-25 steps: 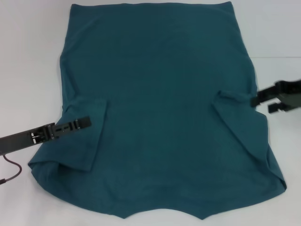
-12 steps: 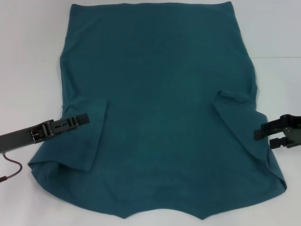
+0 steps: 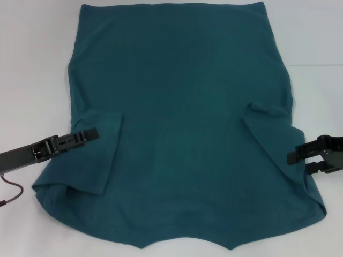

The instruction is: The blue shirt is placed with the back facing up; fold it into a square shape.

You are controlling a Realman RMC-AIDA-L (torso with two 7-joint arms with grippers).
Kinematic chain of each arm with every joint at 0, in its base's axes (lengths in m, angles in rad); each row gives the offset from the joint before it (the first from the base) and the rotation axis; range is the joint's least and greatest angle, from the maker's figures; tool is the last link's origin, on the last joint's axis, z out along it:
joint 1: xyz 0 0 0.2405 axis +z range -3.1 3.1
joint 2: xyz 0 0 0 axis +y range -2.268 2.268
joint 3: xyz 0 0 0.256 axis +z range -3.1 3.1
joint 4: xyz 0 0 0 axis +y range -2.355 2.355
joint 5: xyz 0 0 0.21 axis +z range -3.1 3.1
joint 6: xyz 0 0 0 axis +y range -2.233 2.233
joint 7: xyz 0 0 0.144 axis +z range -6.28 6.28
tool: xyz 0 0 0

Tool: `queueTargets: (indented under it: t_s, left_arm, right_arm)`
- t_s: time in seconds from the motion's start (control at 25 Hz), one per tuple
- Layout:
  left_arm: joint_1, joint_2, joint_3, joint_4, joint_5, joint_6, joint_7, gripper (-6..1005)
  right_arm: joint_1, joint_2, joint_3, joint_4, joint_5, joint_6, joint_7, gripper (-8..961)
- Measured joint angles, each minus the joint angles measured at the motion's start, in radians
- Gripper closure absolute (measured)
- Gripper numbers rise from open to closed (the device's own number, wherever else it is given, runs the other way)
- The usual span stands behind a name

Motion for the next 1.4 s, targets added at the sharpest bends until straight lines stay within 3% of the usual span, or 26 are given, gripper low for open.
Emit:
queueTargets:
  t_s: [0.36, 0.8, 1.24, 1.4]
  left_arm:
    - [0.003, -0.002, -0.006, -0.001, 0.000, -0.012, 0.002, 207]
    - [0.005, -0.002, -0.008, -0.001, 0.000, -0.013, 0.002, 206]
    - [0.006, -0.004, -0.007, -0.002, 0.000, -0.021, 0.005, 206]
    - [0.005, -0.005, -0.007, -0.003, 0.000, -0.025, 0.006, 207]
  right_arm:
    - [-0.002, 0.002, 0.005, 0.048, -0.001, 0.046, -0.001, 264]
    - [-0.010, 0.024, 0.036, 0.059, 0.006, 0.086, -0.007, 264]
    - [-0.038, 0.000, 0.066, 0.048, 0.007, 0.026, 0.000, 263]
    - [-0.038, 0.014, 0.076, 0.058, 0.007, 0.062, -0.009, 263]
